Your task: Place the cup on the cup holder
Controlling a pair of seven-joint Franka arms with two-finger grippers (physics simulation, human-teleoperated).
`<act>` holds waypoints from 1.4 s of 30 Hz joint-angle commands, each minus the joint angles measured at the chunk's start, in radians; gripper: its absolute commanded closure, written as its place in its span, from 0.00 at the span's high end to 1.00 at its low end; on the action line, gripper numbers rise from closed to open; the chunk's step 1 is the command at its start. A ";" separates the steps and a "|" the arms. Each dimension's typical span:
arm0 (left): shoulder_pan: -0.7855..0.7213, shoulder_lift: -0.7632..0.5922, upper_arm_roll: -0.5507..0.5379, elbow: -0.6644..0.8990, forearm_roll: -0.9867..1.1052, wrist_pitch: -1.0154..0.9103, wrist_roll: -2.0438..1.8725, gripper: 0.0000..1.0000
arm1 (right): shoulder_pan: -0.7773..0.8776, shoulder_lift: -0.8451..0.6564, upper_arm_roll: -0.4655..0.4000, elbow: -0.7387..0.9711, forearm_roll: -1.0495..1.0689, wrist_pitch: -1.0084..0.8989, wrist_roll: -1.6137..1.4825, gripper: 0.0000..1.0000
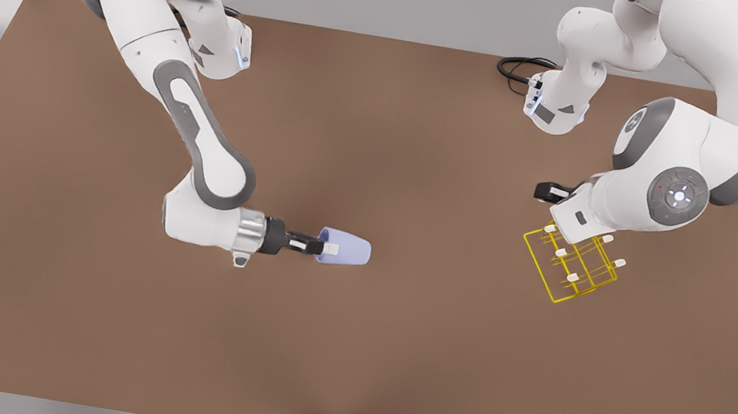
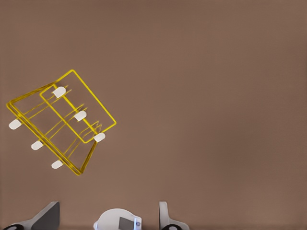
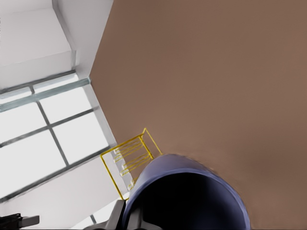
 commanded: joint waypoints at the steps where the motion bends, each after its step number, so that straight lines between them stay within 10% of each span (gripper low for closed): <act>1: 0.000 -0.001 -0.001 0.000 0.000 0.000 -0.004 1.00 | 0.026 0.060 0.001 0.028 0.061 0.003 0.224 0.21; 4: 0.000 0.000 -0.001 0.000 0.000 0.000 -0.004 1.00 | 0.178 0.248 -0.010 0.249 0.089 0.023 0.253 0.21; 7: -0.001 0.002 -0.001 0.000 0.000 -0.002 -0.004 1.00 | 0.451 0.361 -0.225 0.517 0.051 0.063 0.511 0.21; 16: -0.002 0.004 -0.001 0.000 0.000 0.000 -0.004 1.00 | 0.552 0.570 -0.240 0.718 0.048 0.158 0.563 0.22; 17: -0.002 0.004 -0.001 0.000 0.000 0.000 -0.004 1.00 | 0.572 0.567 -0.248 0.718 0.041 0.198 0.586 0.73; 18: -0.002 0.002 -0.001 0.000 0.000 -0.002 -0.004 1.00 | 0.572 0.565 -0.246 0.718 -0.003 0.200 0.663 0.90; 23: -0.003 0.004 -0.003 0.002 0.000 -0.003 -0.007 1.00 | 0.558 0.539 -0.252 0.695 -0.029 0.198 0.658 1.00; 31: -0.235 0.277 -0.032 0.082 0.016 0.233 -1.597 1.00 | 0.187 0.056 -0.252 0.125 -0.155 -0.199 0.525 1.00; 36: -0.207 0.361 -0.029 -0.018 0.019 0.785 -2.493 1.00 | -0.140 -0.168 -0.254 0.289 -1.025 -0.606 0.361 1.00; 42: -0.160 0.350 -0.037 -0.153 -0.019 1.146 -2.851 1.00 | -0.276 -0.426 -0.260 0.147 -1.186 -0.632 0.000 1.00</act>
